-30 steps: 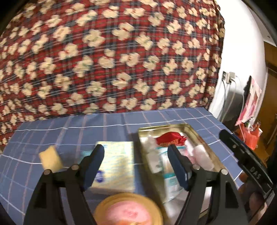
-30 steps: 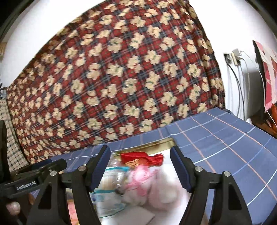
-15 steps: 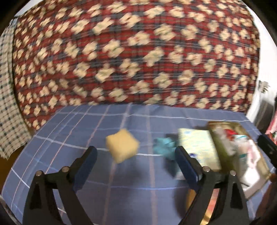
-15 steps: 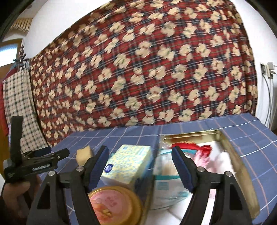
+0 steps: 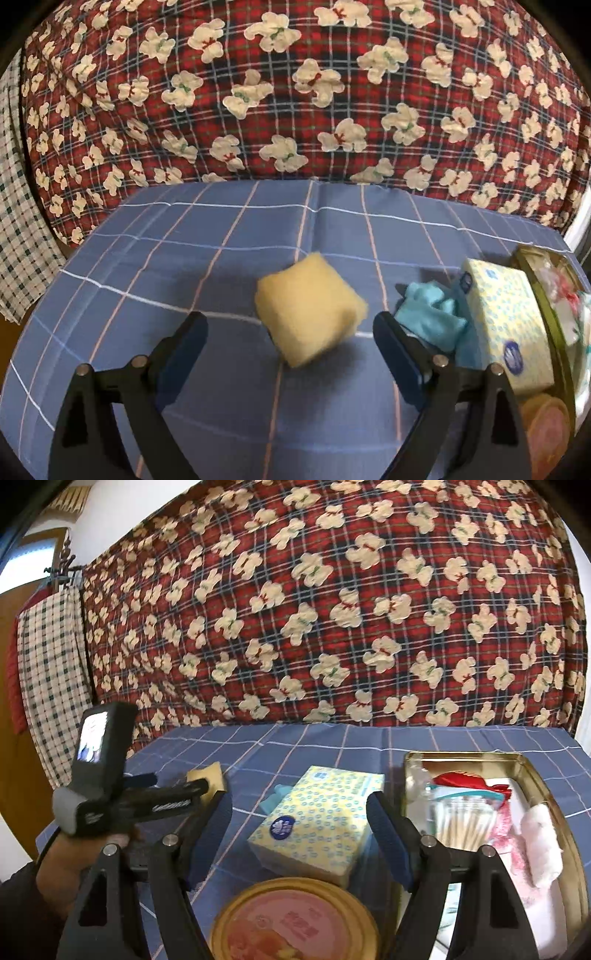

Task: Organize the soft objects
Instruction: 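Move both open tools back over the yellow sponge and teal cloth, then close the left tool on the yellow sponge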

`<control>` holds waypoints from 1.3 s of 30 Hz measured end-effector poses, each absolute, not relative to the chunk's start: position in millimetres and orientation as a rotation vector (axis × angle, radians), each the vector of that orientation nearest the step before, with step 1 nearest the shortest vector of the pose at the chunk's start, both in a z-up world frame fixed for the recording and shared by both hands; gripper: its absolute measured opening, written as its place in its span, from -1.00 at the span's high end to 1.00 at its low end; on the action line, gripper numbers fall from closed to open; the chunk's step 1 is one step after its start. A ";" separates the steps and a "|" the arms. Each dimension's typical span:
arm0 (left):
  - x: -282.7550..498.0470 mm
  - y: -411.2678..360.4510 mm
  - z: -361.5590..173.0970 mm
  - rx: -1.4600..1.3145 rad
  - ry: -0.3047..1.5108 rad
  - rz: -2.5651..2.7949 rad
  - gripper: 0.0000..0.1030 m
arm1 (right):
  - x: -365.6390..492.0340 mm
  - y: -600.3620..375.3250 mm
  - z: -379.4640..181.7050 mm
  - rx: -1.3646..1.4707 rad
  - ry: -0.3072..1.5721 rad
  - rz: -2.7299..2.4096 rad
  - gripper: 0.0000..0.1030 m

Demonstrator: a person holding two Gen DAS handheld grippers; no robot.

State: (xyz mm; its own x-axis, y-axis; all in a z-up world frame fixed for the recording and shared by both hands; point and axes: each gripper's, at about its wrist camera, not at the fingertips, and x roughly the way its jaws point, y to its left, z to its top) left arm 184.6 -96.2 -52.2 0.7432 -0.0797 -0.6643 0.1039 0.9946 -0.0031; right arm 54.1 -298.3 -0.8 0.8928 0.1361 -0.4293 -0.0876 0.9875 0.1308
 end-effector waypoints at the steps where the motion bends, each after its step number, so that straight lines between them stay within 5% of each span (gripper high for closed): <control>1: 189.1 -98.2 -52.9 0.037 0.730 -0.101 -0.80 | 55.8 -296.0 -1.9 0.103 0.459 0.117 -0.50; 10: 214.4 -104.8 -66.5 0.052 0.783 -0.093 -0.79 | 67.0 -283.2 -4.7 0.073 0.501 0.130 -0.50; 14: 218.9 -101.2 -75.4 0.022 0.825 -0.165 -0.20 | 78.6 -281.9 3.7 0.097 0.533 0.162 -0.50; 17: 214.8 -104.7 -73.1 0.055 0.811 -0.183 -0.04 | 93.3 -279.4 11.2 0.129 0.567 0.187 -0.50; 25: 216.8 -80.7 -72.3 0.038 0.779 -0.143 -0.02 | 151.8 -242.9 8.2 0.052 0.745 0.205 -0.48; 28: 218.2 -65.4 -72.0 -0.004 0.775 -0.129 -0.02 | 173.9 -234.3 2.9 0.063 0.803 0.208 -0.24; 39: 214.6 -50.6 -69.1 -0.031 0.744 -0.108 -0.02 | 233.8 -210.4 -34.7 -0.043 1.013 0.097 -0.23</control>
State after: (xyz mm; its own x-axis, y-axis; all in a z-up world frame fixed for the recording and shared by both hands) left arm 214.6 -50.6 -69.1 0.7306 -0.1091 -0.6741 0.0869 0.9940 -0.0667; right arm 233.8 -210.4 -34.7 0.5256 0.0610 -0.8486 -0.1010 0.9948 0.0089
